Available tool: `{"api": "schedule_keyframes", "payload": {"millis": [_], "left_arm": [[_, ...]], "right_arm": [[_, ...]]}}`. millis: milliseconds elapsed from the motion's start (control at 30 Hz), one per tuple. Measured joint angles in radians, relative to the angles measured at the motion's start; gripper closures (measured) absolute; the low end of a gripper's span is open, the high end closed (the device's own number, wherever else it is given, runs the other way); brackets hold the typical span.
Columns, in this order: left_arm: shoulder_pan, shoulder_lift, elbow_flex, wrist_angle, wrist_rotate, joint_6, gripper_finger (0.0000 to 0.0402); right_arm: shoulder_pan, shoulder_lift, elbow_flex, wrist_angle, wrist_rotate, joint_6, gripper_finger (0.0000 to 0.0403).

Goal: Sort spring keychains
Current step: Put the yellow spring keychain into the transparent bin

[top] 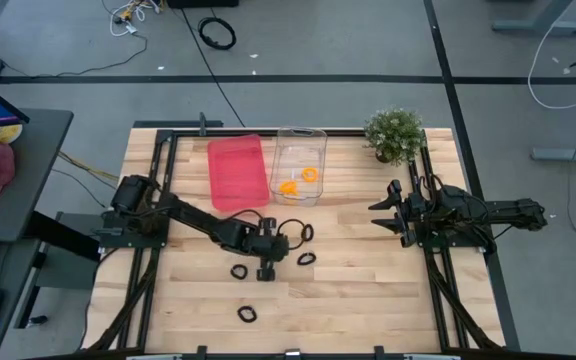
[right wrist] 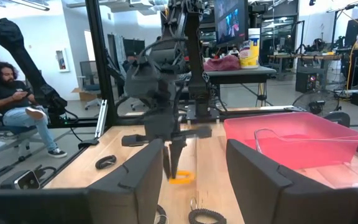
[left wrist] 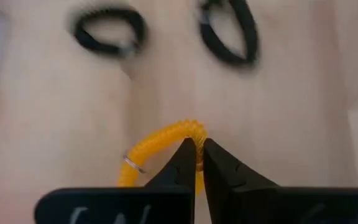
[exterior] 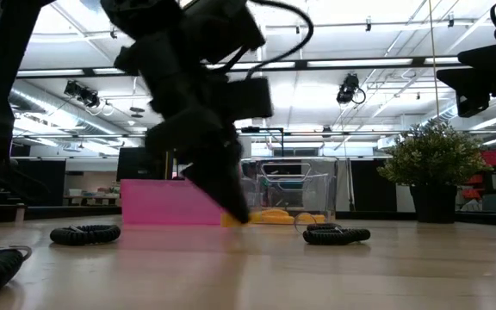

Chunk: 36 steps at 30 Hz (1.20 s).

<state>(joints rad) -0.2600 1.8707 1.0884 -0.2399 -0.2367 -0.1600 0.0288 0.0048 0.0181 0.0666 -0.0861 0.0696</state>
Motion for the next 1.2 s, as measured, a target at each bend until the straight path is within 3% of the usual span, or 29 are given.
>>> {"api": "schedule_keyframes", "payload": {"millis": [300, 567, 933, 1200], "left_arm": [[-0.002, -0.003, 0.143, -0.146, -0.223, 0.046, 0.0387], [0.015, -0.005, 0.284, -0.192, -0.411, 0.179, 0.0384], [0.15, -0.007, 0.453, -0.297, -0.442, 0.274, 0.0382], [0.284, -0.008, 0.466, -0.332, -0.325, 0.264, 0.0375]], "right_arm": [[0.0, 0.0, 0.0, -0.001, 0.0, 0.0, 0.0223], [0.0, 0.0, 0.0, 0.0, 0.0, 0.0, 0.0223], [0.0, 0.0, 0.0, 0.0, 0.0, 0.0, 0.0223], [0.0, 0.0, 0.0, 0.0, 0.0, 0.0, 0.0223]]}}
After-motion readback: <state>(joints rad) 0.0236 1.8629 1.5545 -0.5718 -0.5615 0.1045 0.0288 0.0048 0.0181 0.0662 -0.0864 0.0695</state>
